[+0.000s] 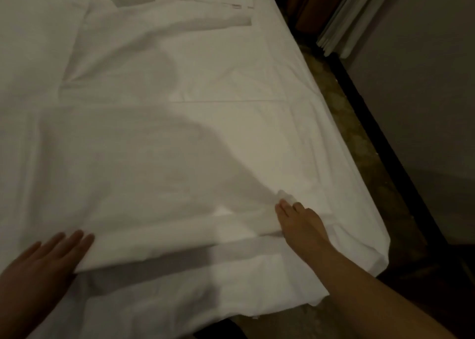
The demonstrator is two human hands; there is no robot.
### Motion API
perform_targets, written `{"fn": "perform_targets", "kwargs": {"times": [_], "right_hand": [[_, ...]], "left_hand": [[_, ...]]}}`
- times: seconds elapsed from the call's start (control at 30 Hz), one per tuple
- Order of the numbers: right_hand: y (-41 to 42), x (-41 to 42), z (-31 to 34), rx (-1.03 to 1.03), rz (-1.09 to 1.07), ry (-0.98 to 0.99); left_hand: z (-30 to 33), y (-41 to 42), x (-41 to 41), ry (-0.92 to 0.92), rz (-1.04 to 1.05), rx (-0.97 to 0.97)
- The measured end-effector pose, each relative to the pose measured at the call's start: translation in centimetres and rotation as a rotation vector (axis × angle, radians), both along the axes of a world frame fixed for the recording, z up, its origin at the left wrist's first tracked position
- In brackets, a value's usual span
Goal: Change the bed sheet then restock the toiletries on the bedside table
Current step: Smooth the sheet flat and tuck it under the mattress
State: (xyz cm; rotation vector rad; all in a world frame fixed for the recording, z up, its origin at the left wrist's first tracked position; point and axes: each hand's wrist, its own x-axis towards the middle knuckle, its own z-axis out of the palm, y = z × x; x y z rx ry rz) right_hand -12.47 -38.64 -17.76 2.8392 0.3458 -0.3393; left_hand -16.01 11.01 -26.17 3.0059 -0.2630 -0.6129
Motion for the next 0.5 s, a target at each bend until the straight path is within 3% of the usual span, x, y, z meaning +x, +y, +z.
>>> {"fn": "perform_targets", "kwargs": {"times": [0.07, 0.2, 0.37, 0.5], "right_hand": [[-0.3, 0.8, 0.1, 0.015, -0.071, -0.057], [-1.1, 1.9, 0.2, 0.038, 0.022, -0.133], [-1.6, 0.6, 2.0, 0.086, 0.01, -0.122], [-1.1, -2.1, 4.3, 0.046, -0.005, -0.055]], "left_hand": [[0.7, -0.2, 0.3, -0.022, 0.015, 0.059], [1.8, 0.5, 0.0, -0.159, -0.019, 0.101], [3.3, 1.7, -0.8, -0.209, -0.051, 0.024], [8.9, 0.5, -2.9, -0.293, -0.119, 0.014]]}}
